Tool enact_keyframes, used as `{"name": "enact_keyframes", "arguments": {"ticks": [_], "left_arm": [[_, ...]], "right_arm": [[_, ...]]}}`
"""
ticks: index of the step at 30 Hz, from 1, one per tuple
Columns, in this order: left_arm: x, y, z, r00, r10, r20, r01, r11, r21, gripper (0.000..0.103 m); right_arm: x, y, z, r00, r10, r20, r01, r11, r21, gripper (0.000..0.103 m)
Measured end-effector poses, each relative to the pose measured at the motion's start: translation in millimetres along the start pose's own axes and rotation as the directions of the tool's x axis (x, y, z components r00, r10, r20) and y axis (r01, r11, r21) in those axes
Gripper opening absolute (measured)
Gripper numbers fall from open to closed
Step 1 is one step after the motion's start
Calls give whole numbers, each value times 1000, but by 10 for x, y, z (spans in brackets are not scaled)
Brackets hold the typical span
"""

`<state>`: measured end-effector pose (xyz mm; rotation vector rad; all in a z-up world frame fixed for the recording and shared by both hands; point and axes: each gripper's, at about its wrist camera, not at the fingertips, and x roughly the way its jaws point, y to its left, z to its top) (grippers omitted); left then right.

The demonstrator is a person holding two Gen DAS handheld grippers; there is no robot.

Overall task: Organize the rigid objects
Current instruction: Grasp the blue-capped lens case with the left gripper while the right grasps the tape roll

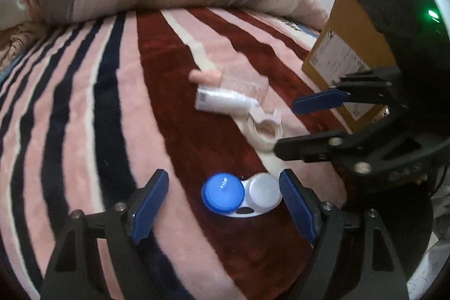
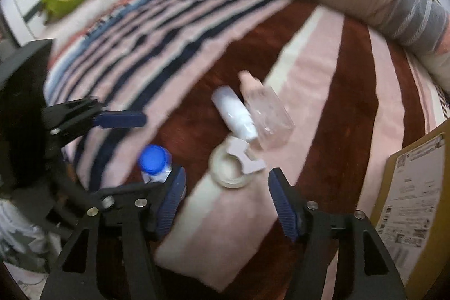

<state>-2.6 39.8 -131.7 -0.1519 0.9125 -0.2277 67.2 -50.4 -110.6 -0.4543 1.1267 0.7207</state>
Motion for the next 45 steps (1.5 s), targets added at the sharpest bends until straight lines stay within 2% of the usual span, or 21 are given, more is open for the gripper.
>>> {"name": "enact_keyframes", "arguments": {"ticks": [4, 12, 14, 15, 16, 18, 19, 20, 22, 23, 27, 28, 29, 30, 31, 33, 34, 35, 36, 40, 45], "left_arm": [[40, -33, -47, 1000, 9, 1, -9, 1000, 3, 78], [27, -83, -61, 1000, 25, -2, -25, 999, 23, 78], [28, -97, -72, 1000, 30, 3, -30, 999, 27, 78], [29, -100, -77, 999, 33, 4, -33, 999, 26, 78], [31, -102, -83, 999, 35, 4, -35, 999, 23, 78], [28, -104, -85, 999, 37, 6, -37, 999, 20, 65], [26, -113, -87, 1000, 26, 2, -26, 999, 24, 42], [23, -121, -84, 1000, 19, -3, -19, 999, 29, 31], [17, -128, -78, 1000, 22, -8, -22, 999, 35, 17], [20, -124, -75, 1000, 21, -14, -20, 999, 33, 15], [0, -101, -76, 1000, 24, -19, -24, 1000, 15, 15], [-16, -91, -81, 999, 32, -13, -32, 999, 6, 24], [-31, -80, -90, 999, 35, -11, -35, 999, -3, 39], [-54, -71, -102, 999, 34, 0, -34, 999, -11, 45], [-73, -66, -112, 999, 32, 10, -32, 999, -14, 46], [-79, -50, -128, 999, 31, 7, -31, 999, -22, 36], [-71, -34, -134, 1000, 27, -2, -27, 999, -31, 20], [-63, -13, -139, 1000, 3, -11, -3, 999, -44, 13], [-65, -8, -146, 1000, -9, -15, 9, 999, -52, 13], [-107, -67, -162, 1000, 28, -5, -28, 999, -24, 13], [-265, -42, -70, 998, 49, 38, -48, 999, -22, 13]], "right_arm": [[160, -103, 30, 999, -16, -38, 16, 1000, -11, 59], [268, -61, 43, 999, -42, -34, 39, 995, -92, 59], [287, -41, 48, 998, -52, -31, 49, 993, -106, 52], [295, -34, 50, 998, -51, -29, 48, 993, -111, 46], [290, -28, 48, 998, -50, -26, 46, 992, -115, 45], [287, -2, 42, 998, -55, -22, 52, 991, -121, 45], [277, 5, 36, 998, -58, -18, 56, 991, -123, 45], [264, 8, 33, 998, -59, -14, 57, 991, -124, 45], [217, 18, 32, 999, -54, -3, 54, 991, -121, 45], [179, 22, 31, 999, -48, 6, 49, 992, -117, 45], [49, 58, 30, 999, -41, 33, 44, 992, -115, 45], [22, 70, 27, 998, -42, 37, 46, 992, -119, 45], [6, 75, 27, 999, -39, 38, 43, 992, -120, 45], [-5, 80, 25, 999, -36, 39, 40, 992, -119, 45], [-15, 83, 27, 999, -34, 39, 39, 992, -118, 45], [-26, 71, 27, 999, -33, 43, 37, 993, -111, 45], [-28, 66, 27, 999, -32, 44, 36, 994, -108, 45], [-31, 57, 26, 998, -30, 46, 35, 994, -105, 45], [-38, 50, 24, 998, -29, 48, 34, 994, -101, 45], [-78, 55, 14, 998, -22, 60, 28, 995, -97, 45], [-226, 51, 29, 996, -3, 92, 11, 997, -78, 45]]}}
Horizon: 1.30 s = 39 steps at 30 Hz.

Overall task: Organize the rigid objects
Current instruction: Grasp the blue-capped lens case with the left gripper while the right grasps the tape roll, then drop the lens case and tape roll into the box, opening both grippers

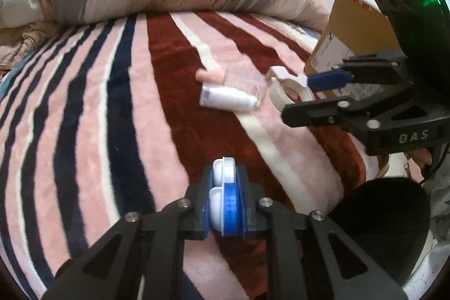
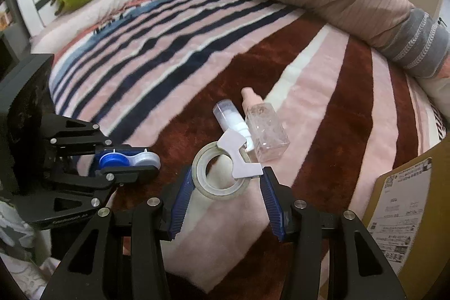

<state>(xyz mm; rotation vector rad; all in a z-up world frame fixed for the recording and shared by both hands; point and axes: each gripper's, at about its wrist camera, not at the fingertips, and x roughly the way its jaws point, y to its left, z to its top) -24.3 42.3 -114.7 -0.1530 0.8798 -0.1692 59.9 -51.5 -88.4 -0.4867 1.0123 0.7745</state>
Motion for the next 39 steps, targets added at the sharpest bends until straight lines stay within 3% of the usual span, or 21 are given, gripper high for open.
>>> {"name": "enact_keyframes", "arguments": {"ticks": [9, 18, 22, 27, 33, 39], "left_arm": [[-476, -163, 582, 992, -4, 130, -3, 998, 56, 13], [-654, -941, 1354, 968, -111, 224, 66, 978, 199, 13], [-529, -1411, 1667, 960, -185, 209, 126, 956, 266, 13], [-209, -1913, 1947, 963, -224, 146, 169, 932, 319, 13], [204, -2279, 2009, 979, -198, 53, 166, 917, 362, 13], [398, -2339, 1980, 986, -164, 9, 149, 917, 369, 13]], "right_arm": [[-774, -92, 114, 988, 7, 155, -13, 999, 35, 45], [-1701, -624, -160, 949, -68, 309, 33, 993, 117, 45], [-1979, -990, -423, 935, -136, 328, 77, 979, 187, 45], [-2056, -1351, -763, 937, -185, 295, 112, 962, 247, 45], [-1868, -1618, -1062, 958, -177, 225, 109, 952, 285, 45], [-1734, -1735, -1206, 967, -156, 202, 91, 950, 299, 46]]}}
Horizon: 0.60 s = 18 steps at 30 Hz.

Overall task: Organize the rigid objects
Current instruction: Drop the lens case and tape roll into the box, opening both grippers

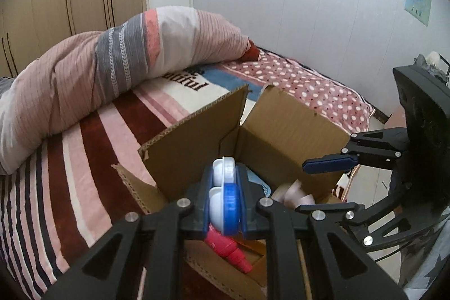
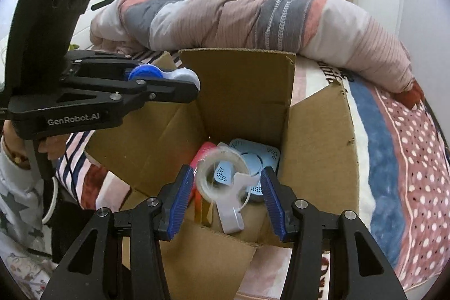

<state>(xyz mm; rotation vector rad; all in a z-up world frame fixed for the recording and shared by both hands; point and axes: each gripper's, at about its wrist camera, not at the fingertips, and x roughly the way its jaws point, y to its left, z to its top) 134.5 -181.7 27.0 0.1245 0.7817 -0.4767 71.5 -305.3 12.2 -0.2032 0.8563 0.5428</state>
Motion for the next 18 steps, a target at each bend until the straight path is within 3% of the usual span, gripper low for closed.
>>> {"name": "enact_keyframes", "arguments": {"ticks": [4, 6, 8, 13, 18], "left_arm": [[41, -10, 19, 1000, 12, -9, -12, 1000, 1, 15], [44, 1, 24, 1000, 14, -7, -14, 1000, -4, 23], [13, 14, 33, 1000, 16, 9, -16, 1000, -10, 39], [-206, 131, 23, 997, 27, 76, -24, 999, -44, 58], [-575, 433, -52, 987, 83, 138, -70, 993, -93, 62]], "right_arm": [[8, -15, 10, 1000, 10, 7, -10, 1000, 6, 46], [13, -14, 15, 1000, 11, 6, -11, 1000, 4, 46], [8, 9, 17, 1000, 10, 7, -10, 1000, 4, 46], [4, 73, 67, 1000, 8, 7, -8, 1000, 6, 47], [-52, 210, 201, 999, 19, 40, -19, 1000, -1, 47]]}}
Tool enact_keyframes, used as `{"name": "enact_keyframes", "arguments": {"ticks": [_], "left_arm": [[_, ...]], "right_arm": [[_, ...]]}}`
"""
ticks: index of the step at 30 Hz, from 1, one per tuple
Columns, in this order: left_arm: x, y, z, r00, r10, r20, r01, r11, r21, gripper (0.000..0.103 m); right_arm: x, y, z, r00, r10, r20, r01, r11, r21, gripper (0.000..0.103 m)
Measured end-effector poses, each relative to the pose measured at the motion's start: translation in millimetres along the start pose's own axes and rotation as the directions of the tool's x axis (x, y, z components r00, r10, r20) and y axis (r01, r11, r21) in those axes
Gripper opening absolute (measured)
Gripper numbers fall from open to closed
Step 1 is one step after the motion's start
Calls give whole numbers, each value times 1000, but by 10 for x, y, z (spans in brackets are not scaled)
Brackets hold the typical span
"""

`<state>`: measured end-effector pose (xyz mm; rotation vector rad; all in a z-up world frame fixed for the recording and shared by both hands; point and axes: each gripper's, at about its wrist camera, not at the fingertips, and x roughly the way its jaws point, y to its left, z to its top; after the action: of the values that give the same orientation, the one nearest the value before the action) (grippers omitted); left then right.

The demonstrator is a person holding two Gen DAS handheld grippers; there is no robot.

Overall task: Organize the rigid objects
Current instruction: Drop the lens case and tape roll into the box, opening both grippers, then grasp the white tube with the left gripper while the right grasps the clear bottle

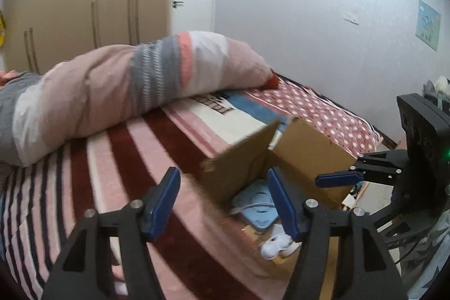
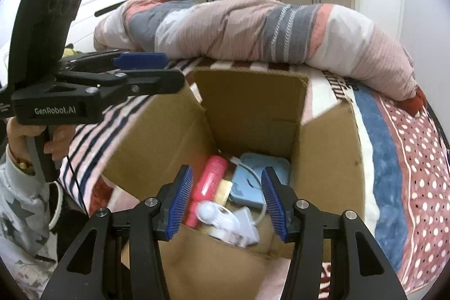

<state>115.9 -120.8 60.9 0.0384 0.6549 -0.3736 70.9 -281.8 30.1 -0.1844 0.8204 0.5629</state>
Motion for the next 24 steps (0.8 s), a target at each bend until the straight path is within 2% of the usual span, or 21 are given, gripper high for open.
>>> {"name": "enact_keyframes", "arguments": {"ticks": [6, 12, 17, 21, 24], "left_arm": [[-367, 554, -247, 991, 134, 18, -133, 990, -36, 64], [-442, 1110, -833, 975, 216, -53, -220, 972, -88, 65], [-277, 1474, -1456, 970, 199, -142, -221, 962, -159, 65], [-87, 1578, -1806, 971, 145, -188, -181, 965, -192, 65], [47, 1571, -1976, 974, 103, -204, -144, 969, -199, 65]], "right_arm": [[15, 487, 219, 996, 75, 49, -73, 996, -58, 47], [288, 1141, 384, 988, 153, 22, -149, 980, -133, 47], [736, 1618, 411, 984, 170, -59, -178, 969, -169, 47], [1163, 1906, 308, 985, 110, -135, -135, 972, -191, 47], [1470, 1906, 220, 982, 57, -180, -90, 979, -180, 47]]}}
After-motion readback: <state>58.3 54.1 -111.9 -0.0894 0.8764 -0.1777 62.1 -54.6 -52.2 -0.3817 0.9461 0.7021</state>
